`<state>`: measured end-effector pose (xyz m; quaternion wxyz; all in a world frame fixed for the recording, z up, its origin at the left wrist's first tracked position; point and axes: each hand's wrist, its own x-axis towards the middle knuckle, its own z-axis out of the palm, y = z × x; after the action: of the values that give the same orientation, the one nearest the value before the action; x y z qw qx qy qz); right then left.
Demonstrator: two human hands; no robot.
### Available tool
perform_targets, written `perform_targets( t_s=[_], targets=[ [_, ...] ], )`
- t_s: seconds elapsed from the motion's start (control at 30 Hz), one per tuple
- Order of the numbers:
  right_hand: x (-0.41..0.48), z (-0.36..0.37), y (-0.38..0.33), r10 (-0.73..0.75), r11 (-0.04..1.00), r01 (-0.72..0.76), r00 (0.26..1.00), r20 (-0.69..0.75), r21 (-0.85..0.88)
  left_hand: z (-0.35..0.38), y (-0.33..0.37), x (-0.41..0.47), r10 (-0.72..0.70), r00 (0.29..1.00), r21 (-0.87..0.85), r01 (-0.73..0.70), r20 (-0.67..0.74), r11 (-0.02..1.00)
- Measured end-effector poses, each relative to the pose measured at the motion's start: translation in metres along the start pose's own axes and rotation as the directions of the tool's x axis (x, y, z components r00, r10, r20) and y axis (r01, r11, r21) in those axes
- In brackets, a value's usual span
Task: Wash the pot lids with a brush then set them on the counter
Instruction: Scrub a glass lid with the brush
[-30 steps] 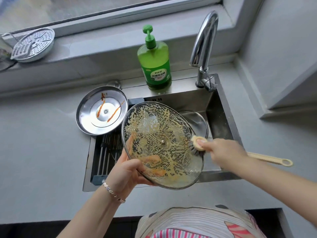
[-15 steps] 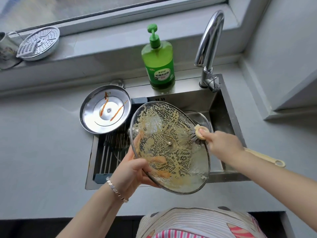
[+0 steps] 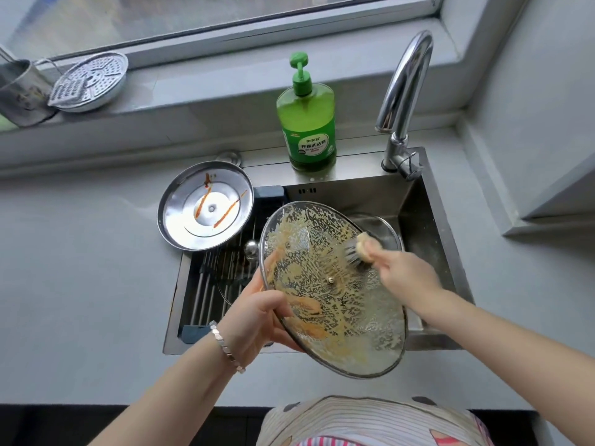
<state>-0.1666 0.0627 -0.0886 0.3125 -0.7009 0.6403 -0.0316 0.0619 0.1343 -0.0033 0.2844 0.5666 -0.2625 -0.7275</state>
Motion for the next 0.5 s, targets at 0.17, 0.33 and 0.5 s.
perform_targets(
  t_s=[0.17,0.33,0.5],
  targets=[
    [-0.008,0.011,-0.026,-0.188,0.981,0.186,0.982,0.030,0.057,0.002,0.005,0.003,0.018,1.000,0.047,-0.017,-0.012,0.999],
    [0.016,-0.013,-0.011,0.024,0.995,-0.030,0.997,-0.071,-0.098,0.001,0.005,-0.003,0.004,1.000,0.044,-0.004,0.007,0.999],
    [0.011,-0.006,-0.041,-0.219,0.975,0.218,0.974,-0.051,-0.034,-0.001,0.008,-0.002,0.001,0.999,0.044,-0.002,0.034,0.999]
  ],
)
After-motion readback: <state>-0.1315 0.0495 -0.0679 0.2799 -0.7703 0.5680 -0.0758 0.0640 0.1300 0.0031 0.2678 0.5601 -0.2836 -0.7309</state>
